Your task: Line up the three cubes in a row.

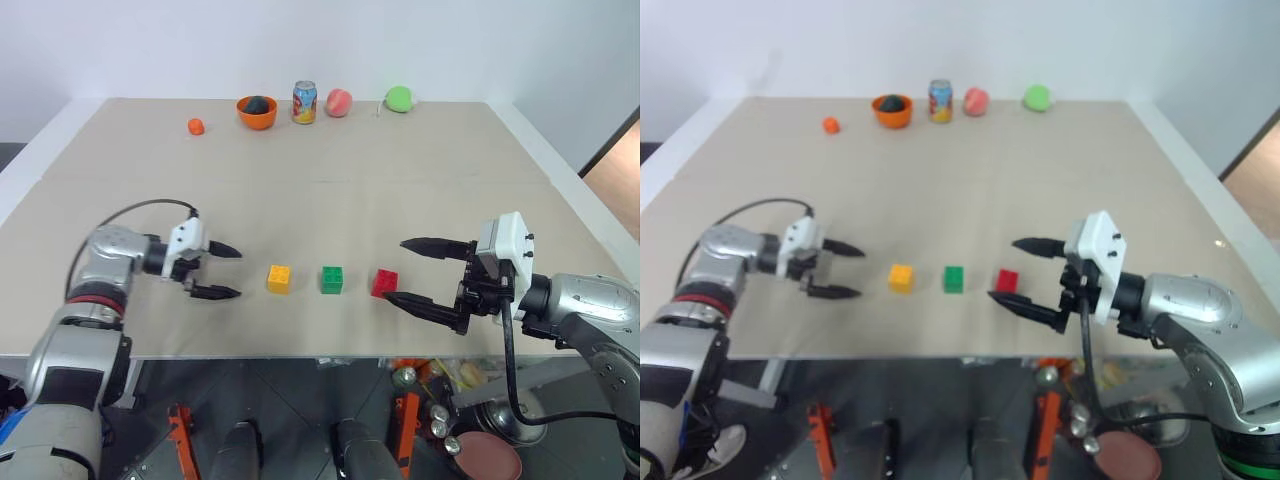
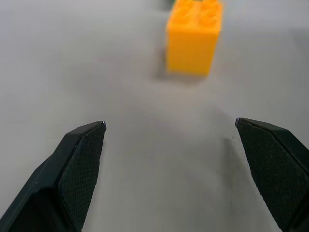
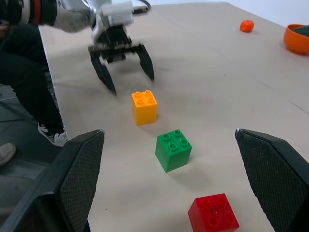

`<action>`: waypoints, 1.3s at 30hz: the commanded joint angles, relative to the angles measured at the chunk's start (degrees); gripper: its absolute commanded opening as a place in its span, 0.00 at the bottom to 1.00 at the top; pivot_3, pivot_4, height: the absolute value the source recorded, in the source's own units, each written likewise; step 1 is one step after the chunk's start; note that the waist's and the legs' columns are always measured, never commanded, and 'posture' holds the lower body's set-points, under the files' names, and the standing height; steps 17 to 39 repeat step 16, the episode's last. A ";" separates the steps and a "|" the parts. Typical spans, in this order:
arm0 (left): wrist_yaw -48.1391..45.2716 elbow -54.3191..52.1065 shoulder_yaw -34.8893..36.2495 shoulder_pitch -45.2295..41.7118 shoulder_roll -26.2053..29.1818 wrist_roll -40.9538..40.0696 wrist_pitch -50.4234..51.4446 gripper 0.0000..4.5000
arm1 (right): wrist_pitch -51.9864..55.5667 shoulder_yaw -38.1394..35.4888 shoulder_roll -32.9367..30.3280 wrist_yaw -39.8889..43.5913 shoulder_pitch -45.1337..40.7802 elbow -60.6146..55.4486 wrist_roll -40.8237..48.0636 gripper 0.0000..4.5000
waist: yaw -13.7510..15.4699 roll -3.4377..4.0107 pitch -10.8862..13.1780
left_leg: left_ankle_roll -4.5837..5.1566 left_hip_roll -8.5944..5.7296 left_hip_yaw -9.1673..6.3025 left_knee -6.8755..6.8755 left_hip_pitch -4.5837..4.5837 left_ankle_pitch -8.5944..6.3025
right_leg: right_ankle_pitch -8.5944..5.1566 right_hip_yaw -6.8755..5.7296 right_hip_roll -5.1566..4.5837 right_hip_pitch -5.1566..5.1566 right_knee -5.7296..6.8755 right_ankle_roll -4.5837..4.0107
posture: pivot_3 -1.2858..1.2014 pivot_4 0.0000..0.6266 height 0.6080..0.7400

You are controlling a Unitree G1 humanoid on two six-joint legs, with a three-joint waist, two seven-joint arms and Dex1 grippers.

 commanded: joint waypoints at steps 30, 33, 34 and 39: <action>55.20 -74.56 17.69 46.36 -13.96 -13.07 42.90 0.99 | -5.65 -2.74 22.75 -33.45 -1.48 17.71 -19.12 1.00 | 0.06 -0.08 -0.11 | 0.02 0.18 0.09 -0.01 0.39 0.07 | 0.17 0.00 0.09 0.14 0.15 -0.27 | 0.52 0.24 1.00; 55.20 -74.56 17.69 46.36 -13.96 -13.07 42.90 0.99 | -5.65 -2.74 22.75 -33.45 -1.48 17.71 -19.12 1.00 | 0.06 -0.08 -0.11 | 0.02 0.18 0.09 -0.01 0.39 0.07 | 0.17 0.00 0.09 0.14 0.15 -0.27 | 0.52 0.24 1.00; 55.20 -74.56 17.69 46.36 -13.96 -13.07 42.90 0.99 | -5.65 -2.74 22.75 -33.45 -1.48 17.71 -19.12 1.00 | 0.06 -0.08 -0.11 | 0.02 0.18 0.09 -0.01 0.39 0.07 | 0.17 0.00 0.09 0.14 0.15 -0.27 | 0.52 0.24 1.00; 55.20 -74.56 17.69 46.36 -13.96 -13.07 42.90 0.99 | -5.65 -2.74 22.75 -33.45 -1.48 17.71 -19.12 1.00 | 0.06 -0.08 -0.11 | 0.02 0.18 0.09 -0.01 0.39 0.07 | 0.17 0.00 0.09 0.14 0.15 -0.27 | 0.52 0.24 1.00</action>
